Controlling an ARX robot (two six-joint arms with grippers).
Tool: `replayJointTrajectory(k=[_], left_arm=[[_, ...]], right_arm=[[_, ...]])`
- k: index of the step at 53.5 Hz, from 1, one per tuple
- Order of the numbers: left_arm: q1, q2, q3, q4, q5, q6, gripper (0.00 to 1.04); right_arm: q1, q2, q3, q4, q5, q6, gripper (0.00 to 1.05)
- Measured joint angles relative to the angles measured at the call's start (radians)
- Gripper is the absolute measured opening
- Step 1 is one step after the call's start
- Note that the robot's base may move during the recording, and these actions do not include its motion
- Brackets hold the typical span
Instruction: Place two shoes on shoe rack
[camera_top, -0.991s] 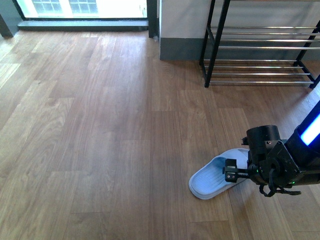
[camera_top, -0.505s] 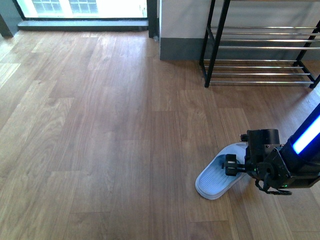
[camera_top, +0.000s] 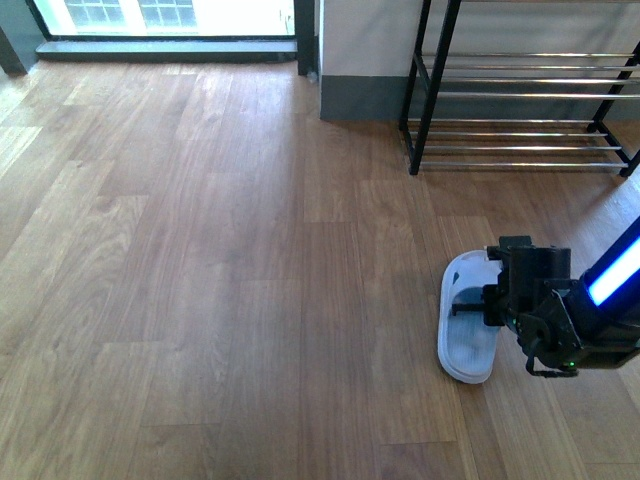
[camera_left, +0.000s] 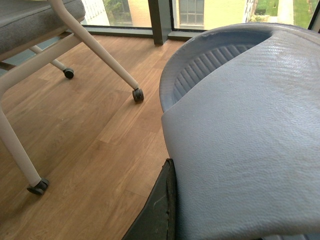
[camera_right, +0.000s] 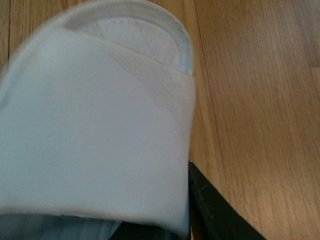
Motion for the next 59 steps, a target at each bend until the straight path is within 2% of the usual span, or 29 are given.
replayJointTrajectory(k=[3,8,12,21,26,33,39,52,59], left_arm=[[0.000,0.000,0.000,0.000,0.000,0.000,0.02],[0.000,0.000,0.000,0.000,0.000,0.000,0.02],[0.000,0.000,0.000,0.000,0.000,0.000,0.02],[0.000,0.000,0.000,0.000,0.000,0.000,0.02],[0.000,0.000,0.000,0.000,0.000,0.000,0.02],[0.000,0.000,0.000,0.000,0.000,0.000,0.02],[0.000,0.000,0.000,0.000,0.000,0.000,0.02],[0.000,0.000,0.000,0.000,0.000,0.000,0.02],[0.000,0.000,0.000,0.000,0.000,0.000,0.02]], right_arm=[[-0.006,-0.063,-0.126,0.090,-0.008,-0.049,0.01],[-0.007,-0.179,-0.307,0.221,-0.008,-0.099,0.01],[-0.021,-0.385,-0.518,0.328,-0.028,-0.154,0.01],[-0.076,-0.871,-0.820,0.333,-0.055,-0.248,0.01],[-0.053,-1.172,-1.005,0.324,-0.058,-0.285,0.01],[0.050,-1.573,-1.195,0.175,-0.054,-0.300,0.01],[0.166,-1.958,-1.335,-0.047,-0.021,-0.279,0.01],[0.340,-2.691,-1.484,-0.566,0.166,-0.175,0.01],[0.396,-2.908,-1.527,-0.650,0.214,-0.151,0.01]])
